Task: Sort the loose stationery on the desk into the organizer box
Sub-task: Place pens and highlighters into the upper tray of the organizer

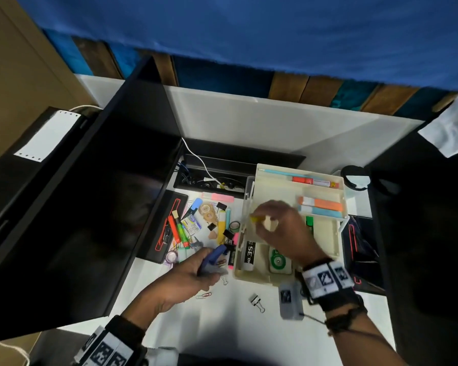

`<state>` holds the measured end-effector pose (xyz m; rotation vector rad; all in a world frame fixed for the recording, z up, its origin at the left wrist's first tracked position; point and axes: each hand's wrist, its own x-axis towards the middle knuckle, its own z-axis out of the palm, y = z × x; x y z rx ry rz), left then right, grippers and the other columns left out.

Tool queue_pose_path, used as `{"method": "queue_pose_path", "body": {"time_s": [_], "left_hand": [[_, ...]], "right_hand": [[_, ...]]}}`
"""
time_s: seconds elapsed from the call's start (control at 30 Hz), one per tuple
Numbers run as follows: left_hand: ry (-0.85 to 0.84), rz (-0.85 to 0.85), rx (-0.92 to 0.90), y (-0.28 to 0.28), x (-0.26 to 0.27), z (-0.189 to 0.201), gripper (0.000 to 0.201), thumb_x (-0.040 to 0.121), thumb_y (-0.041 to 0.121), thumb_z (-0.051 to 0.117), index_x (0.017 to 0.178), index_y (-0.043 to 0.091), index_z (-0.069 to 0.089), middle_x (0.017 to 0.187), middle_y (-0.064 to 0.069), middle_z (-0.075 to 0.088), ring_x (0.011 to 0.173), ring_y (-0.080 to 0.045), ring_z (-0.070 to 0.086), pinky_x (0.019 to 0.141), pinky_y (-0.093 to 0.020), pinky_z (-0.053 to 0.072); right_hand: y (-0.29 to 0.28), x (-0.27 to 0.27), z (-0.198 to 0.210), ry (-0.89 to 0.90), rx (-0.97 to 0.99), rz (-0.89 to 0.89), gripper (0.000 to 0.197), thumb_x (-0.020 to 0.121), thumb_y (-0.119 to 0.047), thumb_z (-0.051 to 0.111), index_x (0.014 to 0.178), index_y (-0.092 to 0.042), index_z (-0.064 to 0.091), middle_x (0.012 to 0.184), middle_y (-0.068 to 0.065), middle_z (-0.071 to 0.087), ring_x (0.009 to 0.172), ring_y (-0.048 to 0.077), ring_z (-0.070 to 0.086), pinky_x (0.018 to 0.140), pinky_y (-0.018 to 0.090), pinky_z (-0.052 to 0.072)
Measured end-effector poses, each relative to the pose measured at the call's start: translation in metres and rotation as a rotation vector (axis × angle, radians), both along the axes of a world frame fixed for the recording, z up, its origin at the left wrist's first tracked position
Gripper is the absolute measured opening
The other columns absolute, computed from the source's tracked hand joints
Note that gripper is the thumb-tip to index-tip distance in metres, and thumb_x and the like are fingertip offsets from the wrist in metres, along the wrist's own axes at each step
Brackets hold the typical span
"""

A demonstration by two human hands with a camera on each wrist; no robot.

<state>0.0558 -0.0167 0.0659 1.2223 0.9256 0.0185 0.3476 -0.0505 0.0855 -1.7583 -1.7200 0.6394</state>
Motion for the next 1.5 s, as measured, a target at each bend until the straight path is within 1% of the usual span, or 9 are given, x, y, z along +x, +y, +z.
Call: {"method": "queue_pose_path", "body": {"time_s": [0.23, 0.6, 0.8, 0.9, 1.0, 1.13, 1.27, 1.37, 1.5], "left_hand": [[-0.032, 0.069, 0.016, -0.001, -0.002, -0.002, 0.043, 0.093, 0.032, 0.069, 0.134, 0.029, 0.057, 0.089, 0.012, 0.065, 0.077, -0.01, 0.057, 0.076, -0.031, 0.051], [0.003, 0.119, 0.034, -0.004, -0.022, -0.01, 0.046, 0.089, 0.033, 0.074, 0.132, 0.042, 0.059, 0.113, -0.005, 0.07, 0.085, -0.016, 0.061, 0.082, -0.036, 0.056], [0.031, 0.107, 0.078, -0.012, -0.021, -0.007, 0.04, 0.098, 0.022, 0.07, 0.132, 0.038, 0.058, 0.112, 0.0, 0.071, 0.081, -0.01, 0.06, 0.078, -0.029, 0.056], [0.041, 0.114, 0.1, -0.013, -0.022, -0.004, 0.04, 0.099, 0.022, 0.068, 0.133, 0.039, 0.056, 0.114, 0.007, 0.069, 0.081, -0.005, 0.061, 0.075, -0.021, 0.055], [0.054, 0.123, 0.103, -0.014, -0.026, -0.005, 0.039, 0.098, 0.023, 0.069, 0.132, 0.038, 0.057, 0.115, 0.006, 0.069, 0.081, -0.005, 0.062, 0.075, -0.023, 0.056], [0.06, 0.116, 0.106, -0.015, -0.027, -0.004, 0.038, 0.098, 0.022, 0.069, 0.131, 0.038, 0.058, 0.112, 0.01, 0.07, 0.082, -0.001, 0.062, 0.078, -0.025, 0.056], [0.039, 0.031, 0.105, -0.015, -0.016, 0.007, 0.042, 0.1, 0.024, 0.067, 0.135, 0.041, 0.053, 0.116, 0.016, 0.067, 0.091, 0.005, 0.065, 0.077, -0.017, 0.055], [0.012, -0.083, 0.137, -0.014, 0.0, 0.007, 0.053, 0.098, 0.03, 0.066, 0.142, 0.053, 0.046, 0.13, 0.011, 0.064, 0.107, -0.011, 0.064, 0.091, -0.033, 0.056], [0.032, -0.282, 0.279, -0.02, 0.036, 0.003, 0.047, 0.1, 0.025, 0.065, 0.141, 0.042, 0.05, 0.126, 0.011, 0.064, 0.11, -0.006, 0.063, 0.099, -0.036, 0.053]], "right_hand": [[-0.023, -0.028, -0.062, -0.137, 0.036, -0.075, 0.015, 0.092, -0.016, 0.077, 0.107, -0.015, 0.08, 0.107, -0.001, 0.075, 0.098, 0.018, 0.062, 0.082, 0.039, 0.058], [-0.025, -0.031, -0.062, -0.27, -0.008, -0.082, 0.015, 0.096, -0.009, 0.066, 0.102, -0.016, 0.078, 0.098, -0.003, 0.075, 0.09, 0.016, 0.059, 0.077, 0.033, 0.056], [-0.014, -0.029, -0.056, -0.276, 0.027, -0.137, 0.021, 0.094, -0.003, 0.061, 0.11, -0.009, 0.073, 0.116, 0.005, 0.071, 0.101, 0.025, 0.061, 0.088, 0.037, 0.054], [-0.024, -0.035, -0.057, -0.323, 0.029, -0.2, 0.014, 0.091, -0.017, 0.069, 0.103, -0.011, 0.072, 0.103, 0.004, 0.066, 0.096, 0.023, 0.059, 0.08, 0.037, 0.055], [-0.031, -0.039, -0.068, -0.382, -0.086, -0.204, 0.033, 0.087, -0.039, 0.069, 0.108, -0.014, 0.071, 0.105, 0.004, 0.059, 0.095, 0.022, 0.058, 0.076, 0.036, 0.057], [-0.031, -0.038, -0.069, -0.36, -0.116, -0.196, 0.042, 0.089, -0.039, 0.068, 0.124, -0.015, 0.065, 0.109, 0.005, 0.054, 0.095, 0.024, 0.06, 0.079, 0.037, 0.058], [-0.034, -0.035, -0.058, -0.219, -0.121, -0.212, 0.034, 0.093, -0.028, 0.071, 0.124, -0.015, 0.067, 0.107, 0.0, 0.056, 0.093, 0.018, 0.061, 0.084, 0.035, 0.057], [-0.049, -0.039, -0.033, 0.063, -0.148, -0.237, 0.01, 0.096, -0.026, 0.072, 0.103, -0.02, 0.074, 0.091, -0.008, 0.069, 0.076, 0.006, 0.064, 0.071, 0.025, 0.056], [-0.08, -0.051, -0.009, 0.495, -0.421, -0.208, 0.019, 0.101, -0.034, 0.065, 0.11, -0.021, 0.075, 0.087, 0.004, 0.076, 0.069, 0.013, 0.069, 0.062, 0.024, 0.054]]}}
